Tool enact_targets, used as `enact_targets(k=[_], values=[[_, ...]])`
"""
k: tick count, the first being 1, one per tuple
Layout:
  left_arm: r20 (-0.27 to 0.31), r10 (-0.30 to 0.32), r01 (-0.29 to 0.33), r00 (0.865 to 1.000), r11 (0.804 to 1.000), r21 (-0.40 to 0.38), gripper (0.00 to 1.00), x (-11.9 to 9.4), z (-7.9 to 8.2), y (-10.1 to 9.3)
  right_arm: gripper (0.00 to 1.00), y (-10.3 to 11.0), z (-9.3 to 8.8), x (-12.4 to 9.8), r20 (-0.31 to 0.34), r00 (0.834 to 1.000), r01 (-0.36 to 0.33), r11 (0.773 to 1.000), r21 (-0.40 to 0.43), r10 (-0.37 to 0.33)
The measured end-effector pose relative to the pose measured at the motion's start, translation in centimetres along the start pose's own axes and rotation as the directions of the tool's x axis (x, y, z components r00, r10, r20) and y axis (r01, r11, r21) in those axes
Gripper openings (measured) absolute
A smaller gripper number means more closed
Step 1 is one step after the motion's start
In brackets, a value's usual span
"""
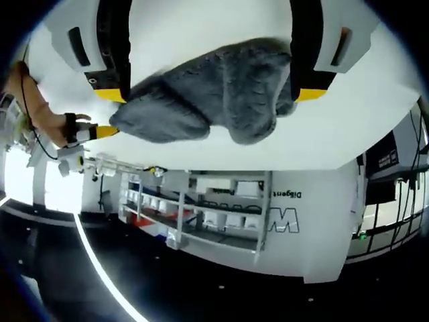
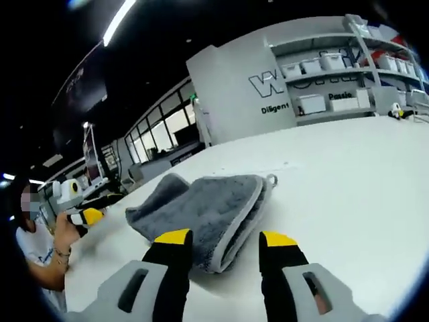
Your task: Open the folded towel by lifting each exposed corner and separating the folded layers until the towel lies flat within the target outline without major curled edges
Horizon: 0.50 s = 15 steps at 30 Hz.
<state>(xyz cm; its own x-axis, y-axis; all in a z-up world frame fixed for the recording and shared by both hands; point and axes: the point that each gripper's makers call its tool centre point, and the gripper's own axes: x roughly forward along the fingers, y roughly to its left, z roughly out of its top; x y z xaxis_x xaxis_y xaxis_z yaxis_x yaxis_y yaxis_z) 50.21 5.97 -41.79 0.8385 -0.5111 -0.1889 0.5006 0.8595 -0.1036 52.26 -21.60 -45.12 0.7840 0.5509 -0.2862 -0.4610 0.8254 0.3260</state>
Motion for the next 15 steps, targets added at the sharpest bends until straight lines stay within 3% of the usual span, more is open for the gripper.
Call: enact_targets(k=[7, 15], values=[[-0.009, -0.008, 0.008, 1.0, 1.0, 0.002, 0.95, 0.0, -0.2, -0.2, 0.31, 0.5, -1.2, 0.9, -0.041, 0.999, -0.019, 0.999, 0.038, 0.02], [-0.031, -0.033, 0.033, 0.999, 0.999, 0.003, 0.95, 0.2, -0.7, -0.9, 0.15, 0.7, -0.8, 0.9, -0.01, 0.999, -0.032, 0.999, -0.007, 0.032]])
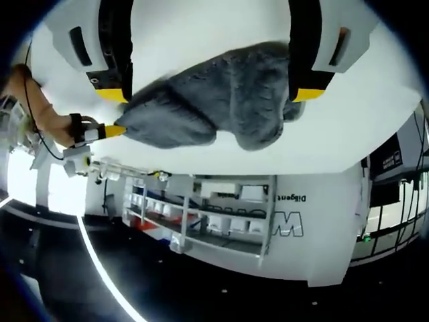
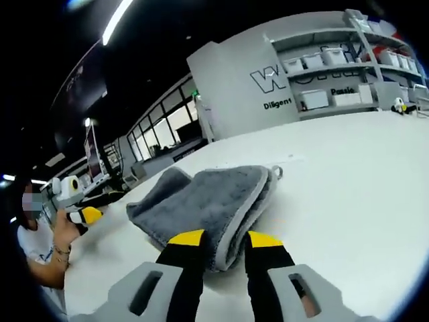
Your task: Open the folded towel by lifting each exposed corner and separating the folded layers until the towel lies flat within the target outline without major curled edges
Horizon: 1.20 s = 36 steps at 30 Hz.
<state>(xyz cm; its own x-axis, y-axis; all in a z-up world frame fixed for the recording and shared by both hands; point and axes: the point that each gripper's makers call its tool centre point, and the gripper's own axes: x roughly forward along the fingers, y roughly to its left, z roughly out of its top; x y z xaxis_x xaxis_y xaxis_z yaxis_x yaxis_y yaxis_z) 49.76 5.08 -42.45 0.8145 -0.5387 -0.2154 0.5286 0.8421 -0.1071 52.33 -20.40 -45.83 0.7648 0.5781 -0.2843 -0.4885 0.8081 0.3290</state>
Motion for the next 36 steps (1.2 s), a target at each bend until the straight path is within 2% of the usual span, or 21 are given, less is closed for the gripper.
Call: enact_targets(k=[2, 5, 10, 13, 17, 21, 30, 36], values=[[-0.004, 0.002, -0.002, 1.0, 1.0, -0.003, 0.95, 0.0, -0.1, 0.1, 0.08, 0.3, 0.3, 0.1, 0.021, 1.0, -0.016, 1.0, -0.009, 0.016], [-0.01, 0.022, -0.022, 1.0, 1.0, 0.01, 0.94, -0.1, -0.2, 0.5, 0.05, 0.7, 0.4, 0.1, 0.027, 0.999, -0.017, 0.999, -0.029, 0.018], [-0.011, 0.018, -0.018, 1.0, 1.0, 0.003, 0.94, -0.1, -0.2, 0.5, 0.04, 1.0, 0.5, 0.0, 0.029, 1.0, -0.011, 0.999, -0.049, 0.013], [-0.019, 0.018, -0.018, 1.0, 1.0, -0.002, 0.94, -0.2, -0.2, 0.7, 0.03, 1.9, 0.9, 0.0, 0.058, 0.996, -0.065, 0.998, 0.024, 0.064], [-0.029, 0.026, -0.027, 0.999, 1.0, -0.01, 0.94, -0.4, -0.3, 1.4, 0.03, 1.0, 0.5, 0.0, 0.02, 0.999, -0.027, 0.999, 0.022, 0.027], [-0.03, 0.027, -0.028, 0.999, 1.0, -0.014, 0.95, -0.5, -0.3, 1.6, 0.03, 0.8, 0.9, -0.1, 0.011, 0.999, -0.04, 0.999, 0.026, 0.04], [-0.059, 0.029, -0.029, 0.998, 1.0, 0.007, 0.95, -0.4, -1.0, 1.4, 0.03, 1.1, 2.6, 0.0, -0.035, 0.999, -0.032, 0.996, -0.08, 0.03], [-0.076, 0.028, -0.026, 0.997, 0.999, 0.025, 0.95, -0.2, -1.4, 1.1, 0.03, 1.6, 4.9, -0.2, -0.047, 0.999, -0.033, 0.987, -0.158, 0.026]])
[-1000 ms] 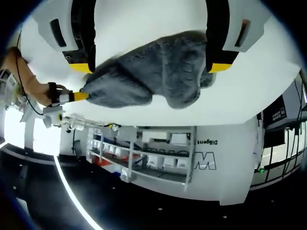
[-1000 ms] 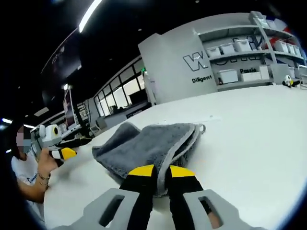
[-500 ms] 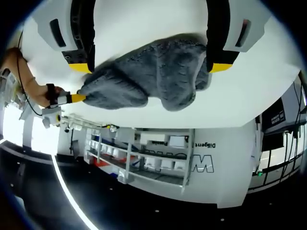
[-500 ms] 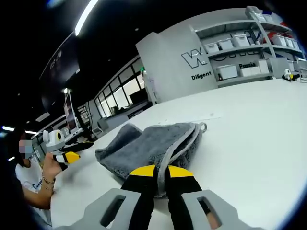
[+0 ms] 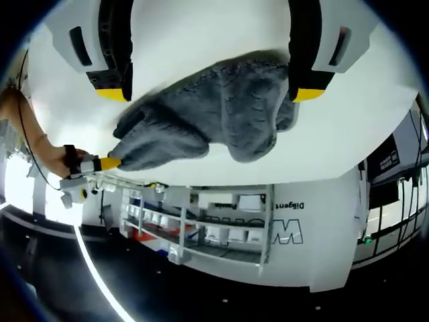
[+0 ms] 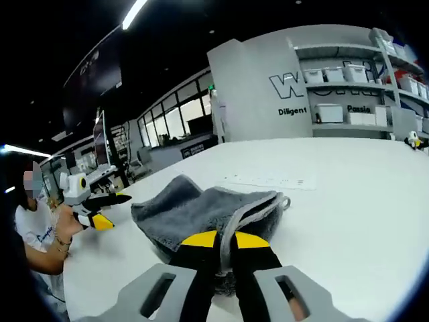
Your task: Open the folded towel by lifting each exposed corner and separating the folded layers until the towel lies flat within the target outline without major curled edges
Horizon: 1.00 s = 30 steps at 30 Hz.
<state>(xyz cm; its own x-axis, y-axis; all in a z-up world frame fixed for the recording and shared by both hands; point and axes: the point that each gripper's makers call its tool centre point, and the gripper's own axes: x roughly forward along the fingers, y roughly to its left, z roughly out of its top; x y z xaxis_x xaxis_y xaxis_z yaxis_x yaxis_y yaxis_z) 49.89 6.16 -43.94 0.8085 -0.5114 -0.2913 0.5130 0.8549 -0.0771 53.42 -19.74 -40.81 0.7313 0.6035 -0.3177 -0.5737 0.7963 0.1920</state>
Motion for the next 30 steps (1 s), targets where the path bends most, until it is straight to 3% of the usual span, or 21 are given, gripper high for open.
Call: enact_targets(k=[13, 26, 30], values=[[-0.015, 0.013, -0.013, 1.0, 1.0, 0.016, 0.95, 0.1, -0.3, 0.3, 0.03, -0.7, 6.8, -2.4, 0.005, 0.998, 0.06, 0.983, -0.173, -0.06], [-0.012, 0.021, -0.02, 1.0, 1.0, 0.018, 0.95, -0.1, -0.2, 0.5, 0.03, -1.9, 10.4, -6.1, 0.063, 0.993, 0.111, 0.969, -0.222, -0.099], [-0.015, 0.02, -0.02, 1.0, 1.0, 0.018, 0.95, -0.1, -0.3, 0.5, 0.03, -3.2, 11.1, -7.3, 0.074, 0.989, 0.143, 0.965, -0.22, -0.129]])
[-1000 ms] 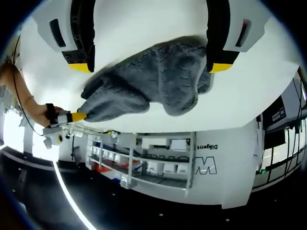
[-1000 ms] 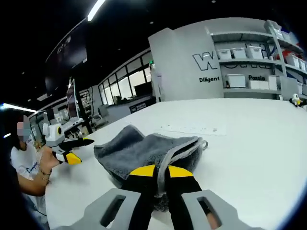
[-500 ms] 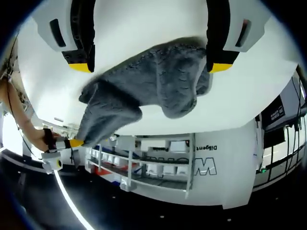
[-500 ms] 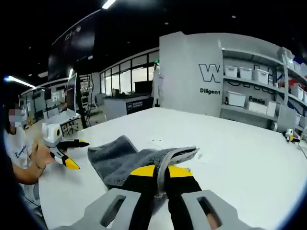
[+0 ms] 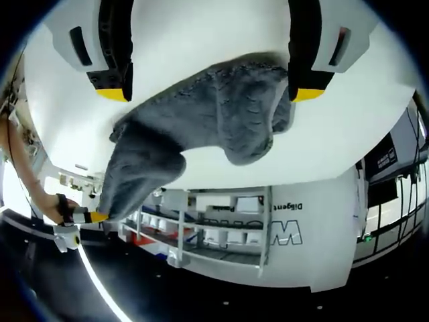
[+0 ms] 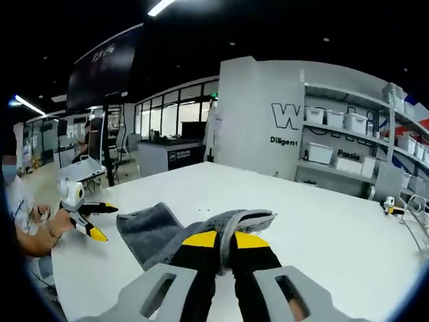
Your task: Open the folded towel by lifting each exposed corner and separating the folded layers until the towel lies flat within the target outline without major curled edges
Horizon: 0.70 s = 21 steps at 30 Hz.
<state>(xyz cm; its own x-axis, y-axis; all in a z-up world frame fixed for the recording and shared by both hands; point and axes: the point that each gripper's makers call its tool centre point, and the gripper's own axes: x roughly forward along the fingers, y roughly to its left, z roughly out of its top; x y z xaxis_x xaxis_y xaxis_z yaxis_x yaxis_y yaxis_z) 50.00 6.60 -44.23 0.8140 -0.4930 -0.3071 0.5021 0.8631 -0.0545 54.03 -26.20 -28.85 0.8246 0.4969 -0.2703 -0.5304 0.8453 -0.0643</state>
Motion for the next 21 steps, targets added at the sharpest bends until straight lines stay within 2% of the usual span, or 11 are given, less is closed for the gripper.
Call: enact_targets(k=[11, 21], values=[[-0.015, -0.007, 0.008, 1.0, 1.0, 0.009, 0.94, 0.1, -0.3, -0.2, 0.03, -4.4, 1.3, -3.0, -0.055, 0.991, 0.116, 0.985, -0.127, -0.124], [-0.023, -0.016, 0.016, 1.0, 1.0, 0.002, 0.94, 0.2, -0.5, -0.3, 0.03, -8.6, 0.2, -5.6, -0.115, 0.968, 0.201, 0.965, -0.165, -0.222]])
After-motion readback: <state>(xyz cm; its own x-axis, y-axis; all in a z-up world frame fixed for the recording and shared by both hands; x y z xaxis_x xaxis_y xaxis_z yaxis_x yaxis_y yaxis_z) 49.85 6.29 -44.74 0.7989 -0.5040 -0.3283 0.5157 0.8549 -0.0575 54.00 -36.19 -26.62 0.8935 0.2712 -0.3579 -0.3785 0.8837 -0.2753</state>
